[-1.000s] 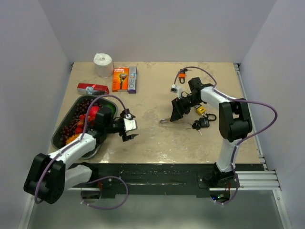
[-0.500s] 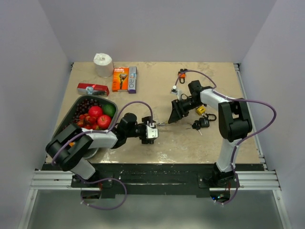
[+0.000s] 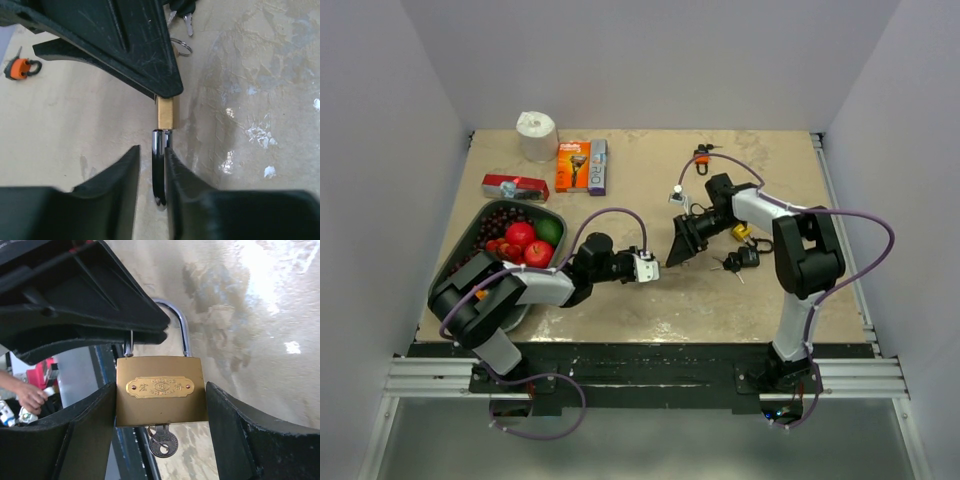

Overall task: Lock with the key
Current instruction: Pick up the lock from the center of the board.

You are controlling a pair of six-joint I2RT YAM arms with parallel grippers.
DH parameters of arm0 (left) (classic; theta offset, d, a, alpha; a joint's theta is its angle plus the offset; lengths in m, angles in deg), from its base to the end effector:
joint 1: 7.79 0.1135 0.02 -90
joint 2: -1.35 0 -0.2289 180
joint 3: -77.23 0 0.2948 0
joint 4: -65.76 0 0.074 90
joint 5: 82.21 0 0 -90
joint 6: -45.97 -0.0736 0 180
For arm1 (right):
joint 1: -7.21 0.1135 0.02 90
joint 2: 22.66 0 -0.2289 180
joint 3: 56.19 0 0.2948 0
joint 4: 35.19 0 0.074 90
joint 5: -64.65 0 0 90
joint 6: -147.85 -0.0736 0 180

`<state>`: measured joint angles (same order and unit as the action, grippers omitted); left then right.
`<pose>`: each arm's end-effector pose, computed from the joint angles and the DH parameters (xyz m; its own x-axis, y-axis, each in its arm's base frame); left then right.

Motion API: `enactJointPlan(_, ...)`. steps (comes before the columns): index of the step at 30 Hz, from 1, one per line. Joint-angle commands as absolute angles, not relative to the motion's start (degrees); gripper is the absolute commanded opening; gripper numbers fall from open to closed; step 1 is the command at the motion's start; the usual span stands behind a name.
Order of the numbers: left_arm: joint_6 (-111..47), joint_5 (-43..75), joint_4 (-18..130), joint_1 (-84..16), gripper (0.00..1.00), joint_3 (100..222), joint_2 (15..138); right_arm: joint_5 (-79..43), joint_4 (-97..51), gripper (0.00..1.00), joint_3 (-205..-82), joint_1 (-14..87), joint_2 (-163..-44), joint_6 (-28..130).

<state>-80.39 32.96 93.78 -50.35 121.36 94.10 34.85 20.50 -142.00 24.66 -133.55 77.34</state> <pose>0.2421 -0.2648 0.0715 0.3281 0.4272 -0.8425 0.8828 0.1789 0.4344 0.3494 0.1768 0.0932 -0.7936 -0.4233 -0.4370 -0.5798 0.3088 0.7539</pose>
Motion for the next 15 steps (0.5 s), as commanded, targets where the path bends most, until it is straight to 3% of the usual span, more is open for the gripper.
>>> enactJointPlan(1, -80.86, 33.63, 96.82, -50.77, 0.17, 123.08, 92.93, 43.46, 25.59, 0.0, -143.34, 25.49, -128.83, 79.29)
enactJointPlan(2, -80.86, 33.54, 96.38, -50.85, 0.03, 122.82, 92.58, 43.73, 26.04, 0.0, -143.43, 25.49, -128.66, 80.08)
enactJointPlan(5, -80.42, 33.46, 94.01, -50.77, 0.0, 122.64, 90.12, 44.26, 27.44, 0.0, -143.96, 25.84, -128.3, 80.79)
enactJointPlan(6, -80.33, 33.54, 92.78, -50.77, 0.0, 122.55, 89.24, 44.43, 29.1, 0.08, -144.31, 25.84, -128.39, 81.31)
enactJointPlan(7, -80.24, 33.89, 91.99, -50.68, 0.0, 122.38, 87.23, 44.17, 30.25, 0.25, -145.27, 25.84, -128.39, 83.32)
enactJointPlan(9, -79.98, 34.59, 88.14, -50.5, 0.0, 122.72, 84.94, 42.77, 31.4, 0.73, -146.15, 25.67, -127.25, 84.48)
enactJointPlan(11, -78.41, 36.44, 84.53, -49.71, 0.0, 123.69, 81.6, 39.01, 29.31, 0.85, -145.9, 25.05, -125.24, 83.08)
enactJointPlan(12, -77.26, 36.53, 81.73, -49.36, 0.0, 124.91, 80.72, 37.77, 27.12, 0.98, -145.72, 24.88, -122.96, 82.64)
enactJointPlan(15, -73.92, 38.11, 75.93, -47.52, 0.0, 127.55, 77.73, 34.33, 25.08, 0.99, -145.19, 24.09, -119.18, 81.93)
